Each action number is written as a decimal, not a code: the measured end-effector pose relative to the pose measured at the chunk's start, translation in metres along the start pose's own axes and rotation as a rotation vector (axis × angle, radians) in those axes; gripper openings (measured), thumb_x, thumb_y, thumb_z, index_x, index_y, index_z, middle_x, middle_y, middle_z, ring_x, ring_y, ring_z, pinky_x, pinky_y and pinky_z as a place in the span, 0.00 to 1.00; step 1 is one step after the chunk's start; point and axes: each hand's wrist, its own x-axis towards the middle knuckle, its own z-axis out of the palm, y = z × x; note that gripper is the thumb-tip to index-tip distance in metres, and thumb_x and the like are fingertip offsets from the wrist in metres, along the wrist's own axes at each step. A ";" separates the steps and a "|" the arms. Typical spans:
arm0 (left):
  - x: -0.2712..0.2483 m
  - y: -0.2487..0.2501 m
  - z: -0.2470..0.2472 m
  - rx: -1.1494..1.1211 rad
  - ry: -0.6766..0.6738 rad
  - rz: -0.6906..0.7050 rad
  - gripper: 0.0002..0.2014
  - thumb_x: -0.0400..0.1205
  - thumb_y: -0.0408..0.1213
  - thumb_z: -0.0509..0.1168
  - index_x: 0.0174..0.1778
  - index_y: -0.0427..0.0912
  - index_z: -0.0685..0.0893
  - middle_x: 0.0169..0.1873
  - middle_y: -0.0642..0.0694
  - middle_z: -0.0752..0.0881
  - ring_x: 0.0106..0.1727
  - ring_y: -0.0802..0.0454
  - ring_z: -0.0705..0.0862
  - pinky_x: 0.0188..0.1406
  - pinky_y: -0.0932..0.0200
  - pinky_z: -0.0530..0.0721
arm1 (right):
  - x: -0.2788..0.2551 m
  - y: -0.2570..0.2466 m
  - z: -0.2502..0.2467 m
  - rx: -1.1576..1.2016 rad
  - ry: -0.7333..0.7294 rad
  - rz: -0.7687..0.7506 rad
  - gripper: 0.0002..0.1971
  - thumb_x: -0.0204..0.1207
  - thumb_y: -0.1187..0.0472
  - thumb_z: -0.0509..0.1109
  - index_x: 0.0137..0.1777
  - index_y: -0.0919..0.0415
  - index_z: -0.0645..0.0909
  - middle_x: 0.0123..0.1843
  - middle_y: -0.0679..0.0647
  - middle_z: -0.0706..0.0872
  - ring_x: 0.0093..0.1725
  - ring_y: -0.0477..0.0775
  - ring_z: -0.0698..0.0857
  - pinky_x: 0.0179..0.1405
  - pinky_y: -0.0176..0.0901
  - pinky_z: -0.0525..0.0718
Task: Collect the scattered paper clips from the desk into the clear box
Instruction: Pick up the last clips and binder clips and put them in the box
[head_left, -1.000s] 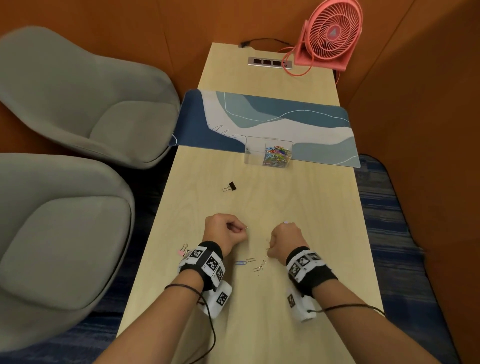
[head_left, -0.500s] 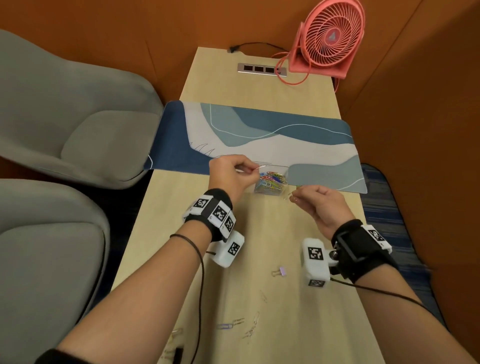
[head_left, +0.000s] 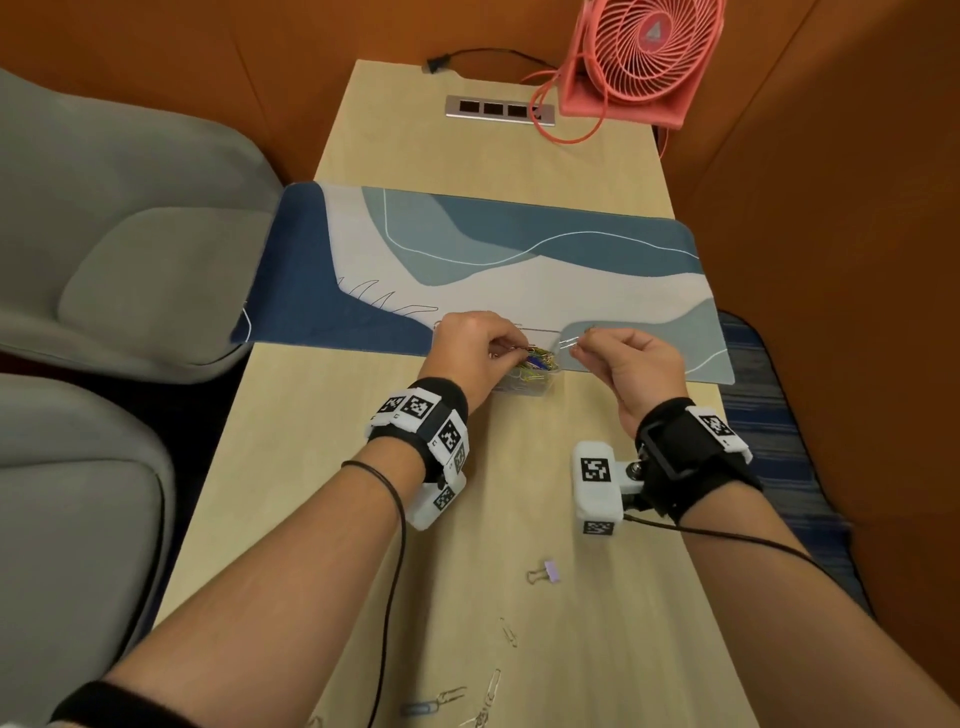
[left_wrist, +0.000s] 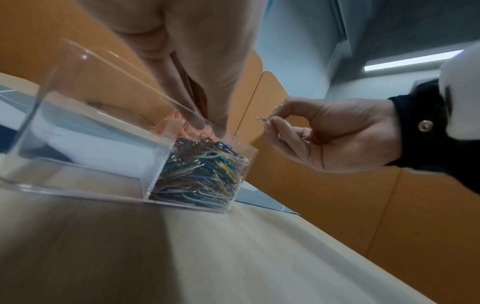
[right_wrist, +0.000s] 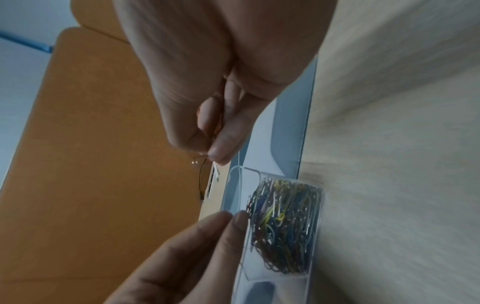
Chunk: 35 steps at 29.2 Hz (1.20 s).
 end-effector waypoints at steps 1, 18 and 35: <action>-0.001 0.000 -0.001 -0.017 0.018 0.016 0.04 0.74 0.30 0.76 0.42 0.42 0.92 0.39 0.49 0.90 0.40 0.56 0.88 0.46 0.56 0.90 | 0.002 -0.001 0.003 -0.082 0.010 -0.044 0.04 0.66 0.75 0.76 0.38 0.68 0.85 0.35 0.60 0.88 0.36 0.54 0.90 0.44 0.38 0.89; -0.116 -0.012 -0.046 -0.056 -0.007 -0.023 0.10 0.74 0.26 0.71 0.40 0.48 0.91 0.38 0.53 0.85 0.38 0.57 0.83 0.37 0.71 0.78 | -0.031 0.002 0.024 -1.369 -0.257 -0.740 0.13 0.75 0.67 0.66 0.54 0.58 0.89 0.50 0.58 0.90 0.48 0.59 0.86 0.53 0.45 0.82; -0.333 0.015 -0.034 0.475 -0.531 0.137 0.20 0.78 0.30 0.64 0.67 0.41 0.82 0.59 0.42 0.79 0.57 0.43 0.78 0.52 0.50 0.84 | -0.267 0.166 -0.078 -1.560 -0.678 -0.646 0.22 0.63 0.71 0.79 0.60 0.65 0.85 0.59 0.65 0.86 0.58 0.64 0.86 0.55 0.48 0.88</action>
